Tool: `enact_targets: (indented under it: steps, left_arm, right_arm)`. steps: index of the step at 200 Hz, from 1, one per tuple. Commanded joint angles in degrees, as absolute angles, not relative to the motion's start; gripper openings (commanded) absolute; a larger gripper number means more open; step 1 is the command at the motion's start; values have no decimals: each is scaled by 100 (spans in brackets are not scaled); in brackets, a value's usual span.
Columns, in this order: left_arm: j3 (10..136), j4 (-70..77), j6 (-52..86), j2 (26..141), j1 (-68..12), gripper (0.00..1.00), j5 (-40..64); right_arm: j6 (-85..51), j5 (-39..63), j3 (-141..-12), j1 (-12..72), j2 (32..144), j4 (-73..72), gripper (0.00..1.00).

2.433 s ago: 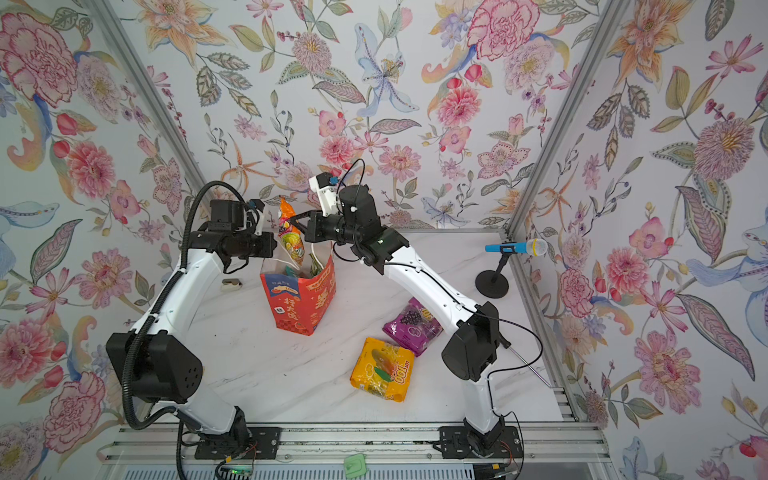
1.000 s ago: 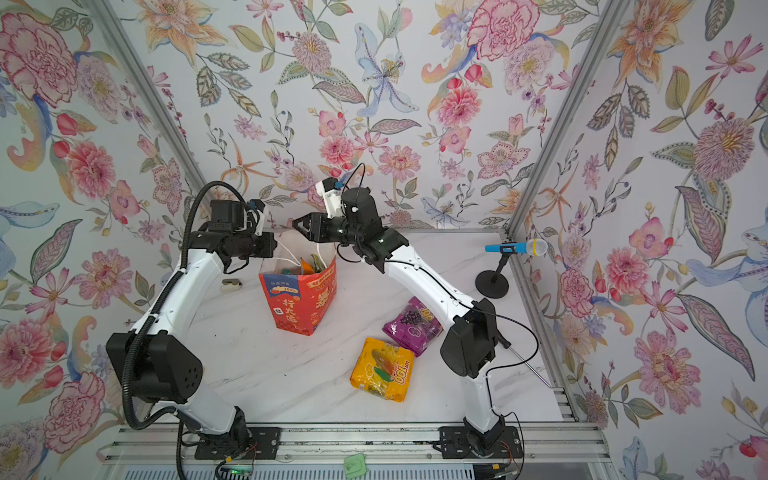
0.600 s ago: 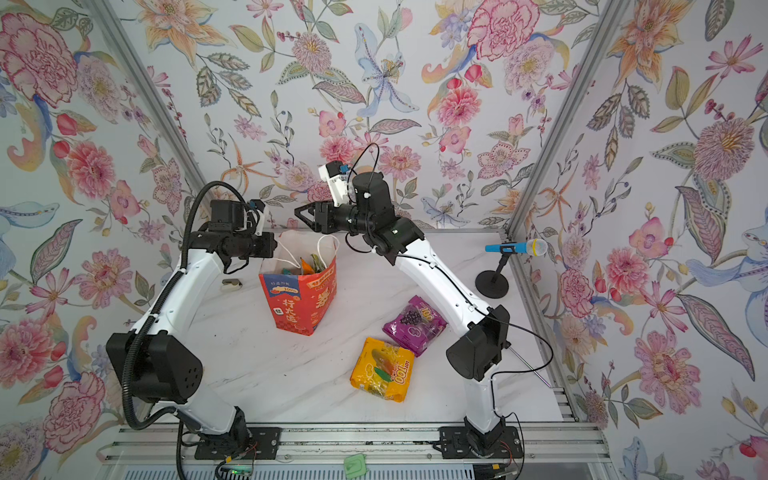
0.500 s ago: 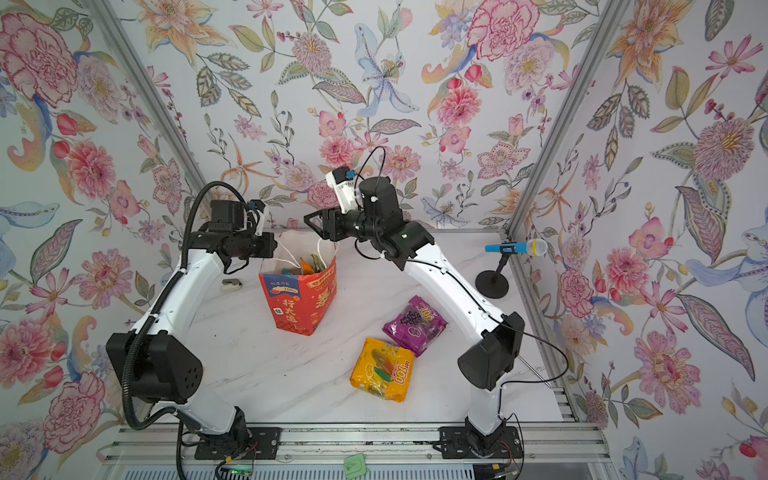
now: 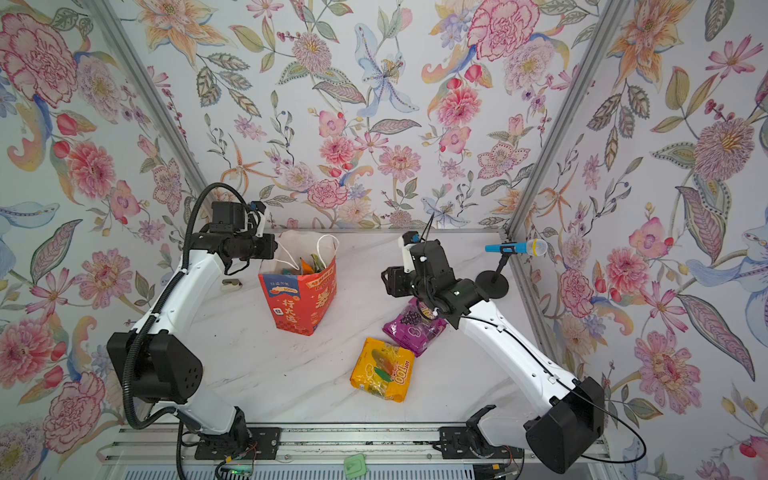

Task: Place the snacks into the paper bag
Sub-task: Pick up the snack at the center of the table.

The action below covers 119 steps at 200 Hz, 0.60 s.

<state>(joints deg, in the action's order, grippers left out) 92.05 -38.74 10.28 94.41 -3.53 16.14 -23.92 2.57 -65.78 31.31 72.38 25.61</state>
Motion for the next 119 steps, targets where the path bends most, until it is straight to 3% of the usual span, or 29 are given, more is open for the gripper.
enact_targets:
  steps: [1, 54, 119]
  left_arm:
    - [9114, -3900, 984, 9475, -328, 14, 1642]
    - [9106, -3902, 975, 9465, -325, 14, 1634]
    - [9105, -3903, 971, 9466, -325, 14, 1635]
  right_arm:
    - [-3183, -6, -5953, 2755, 6678, 2782, 60]
    - [-3735, 394, -4464, 1363, 6022, 2804, 67]
    - [-3772, 644, -3629, 942, 6235, 2268, 70]
